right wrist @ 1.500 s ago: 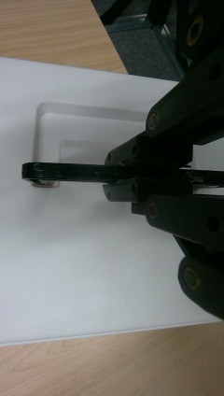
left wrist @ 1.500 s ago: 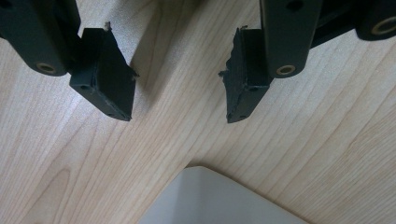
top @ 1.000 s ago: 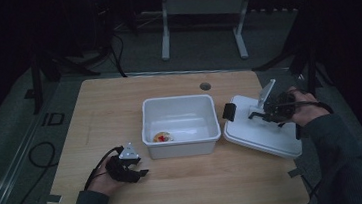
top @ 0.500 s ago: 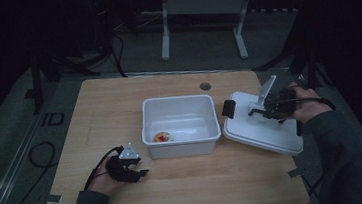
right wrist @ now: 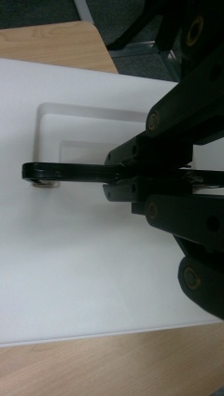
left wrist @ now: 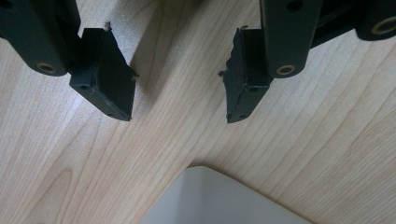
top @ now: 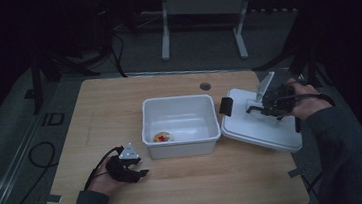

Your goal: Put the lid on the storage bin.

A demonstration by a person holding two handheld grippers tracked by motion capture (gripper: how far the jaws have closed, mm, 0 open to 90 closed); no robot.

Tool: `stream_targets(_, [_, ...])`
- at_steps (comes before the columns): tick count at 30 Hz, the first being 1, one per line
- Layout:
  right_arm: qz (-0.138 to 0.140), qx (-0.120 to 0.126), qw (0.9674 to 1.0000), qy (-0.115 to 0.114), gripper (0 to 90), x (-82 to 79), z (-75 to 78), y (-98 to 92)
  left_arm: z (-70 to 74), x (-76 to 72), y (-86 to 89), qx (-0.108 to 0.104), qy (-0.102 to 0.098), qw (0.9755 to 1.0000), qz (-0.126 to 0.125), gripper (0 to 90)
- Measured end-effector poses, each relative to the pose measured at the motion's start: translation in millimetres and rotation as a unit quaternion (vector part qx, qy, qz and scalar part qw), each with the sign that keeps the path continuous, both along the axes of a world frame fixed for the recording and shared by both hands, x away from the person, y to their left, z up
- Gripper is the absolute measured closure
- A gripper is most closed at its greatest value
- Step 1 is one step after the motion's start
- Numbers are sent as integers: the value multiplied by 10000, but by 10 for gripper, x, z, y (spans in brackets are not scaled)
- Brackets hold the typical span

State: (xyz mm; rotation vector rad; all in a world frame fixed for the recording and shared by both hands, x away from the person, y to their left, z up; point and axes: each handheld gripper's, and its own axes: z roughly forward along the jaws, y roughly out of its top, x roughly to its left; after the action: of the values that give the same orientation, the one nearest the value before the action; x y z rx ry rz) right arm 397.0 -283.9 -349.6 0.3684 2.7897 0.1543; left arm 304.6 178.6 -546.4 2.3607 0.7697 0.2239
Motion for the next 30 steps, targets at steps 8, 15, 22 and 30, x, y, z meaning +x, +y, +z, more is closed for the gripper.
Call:
stream_targets(8, [42,-29,10000,-8,843,-5,61,11,1,2,5,-6,19,10000,-4,432])
stream_targets(15, [73,-39,10000,-48,844,-15,125,20,1,1,5,-12,22,10000,-1,432])
stream_targets(22, [114,-45,9999,-111,844,-30,203,48,1,2,6,-18,29,10000,1,432])
stream_targets(30, [192,0,9997,-132,844,-28,241,121,0,3,9,-26,28,10000,-4,432])
